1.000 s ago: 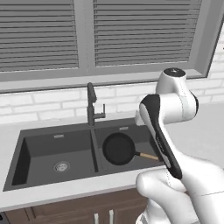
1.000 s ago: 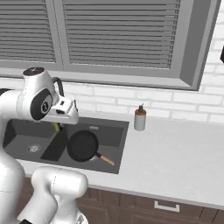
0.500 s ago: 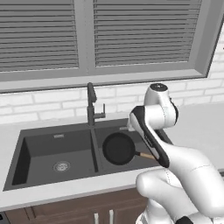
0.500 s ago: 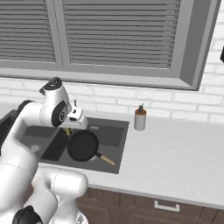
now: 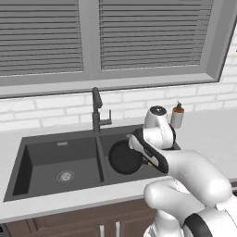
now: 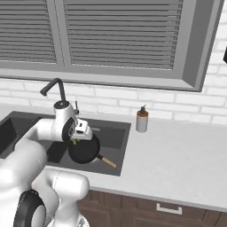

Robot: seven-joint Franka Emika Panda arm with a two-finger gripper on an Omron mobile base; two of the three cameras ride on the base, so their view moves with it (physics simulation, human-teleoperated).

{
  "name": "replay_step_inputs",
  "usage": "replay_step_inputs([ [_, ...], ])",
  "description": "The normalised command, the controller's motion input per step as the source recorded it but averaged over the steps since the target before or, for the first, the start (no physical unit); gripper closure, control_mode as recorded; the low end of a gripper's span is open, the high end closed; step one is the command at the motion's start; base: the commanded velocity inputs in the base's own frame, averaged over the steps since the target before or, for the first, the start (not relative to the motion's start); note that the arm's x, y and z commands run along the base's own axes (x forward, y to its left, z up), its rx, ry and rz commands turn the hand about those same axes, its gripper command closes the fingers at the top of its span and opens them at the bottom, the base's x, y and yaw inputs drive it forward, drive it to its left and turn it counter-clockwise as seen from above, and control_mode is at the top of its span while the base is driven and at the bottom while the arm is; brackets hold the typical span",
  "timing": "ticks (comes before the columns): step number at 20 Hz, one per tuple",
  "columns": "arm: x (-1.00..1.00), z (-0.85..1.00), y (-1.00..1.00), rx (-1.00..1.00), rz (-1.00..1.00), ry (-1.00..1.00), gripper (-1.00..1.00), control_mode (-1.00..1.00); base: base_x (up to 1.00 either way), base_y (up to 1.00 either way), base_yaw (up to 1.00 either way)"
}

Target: Pick the pan and sponge and place them into the sink. Then turn on the water.

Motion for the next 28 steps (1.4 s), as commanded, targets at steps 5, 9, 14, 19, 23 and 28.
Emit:
replay_step_inputs([
  [5,0.56,-0.50,0.10,0.00,0.03,0.00,1.00,-1.00,0.00,0.00,0.00],
  [9,0.52,-0.35,0.26,0.00,0.01,0.02,1.00,-1.00,0.00,0.00,0.00],
  [14,0.33,-0.28,0.02,0.00,0.06,0.02,1.00,-1.00,0.00,0.00,0.00],
  [19,0.25,-0.25,0.00,0.00,0.08,0.00,1.00,-1.00,0.00,0.00,0.00],
  [23,0.12,-0.37,0.04,0.00,0.04,0.00,1.00,-1.00,0.00,0.00,0.00],
  [28,0.21,-0.49,0.18,0.00,0.01,-0.01,1.00,-1.00,0.00,0.00,0.00],
])
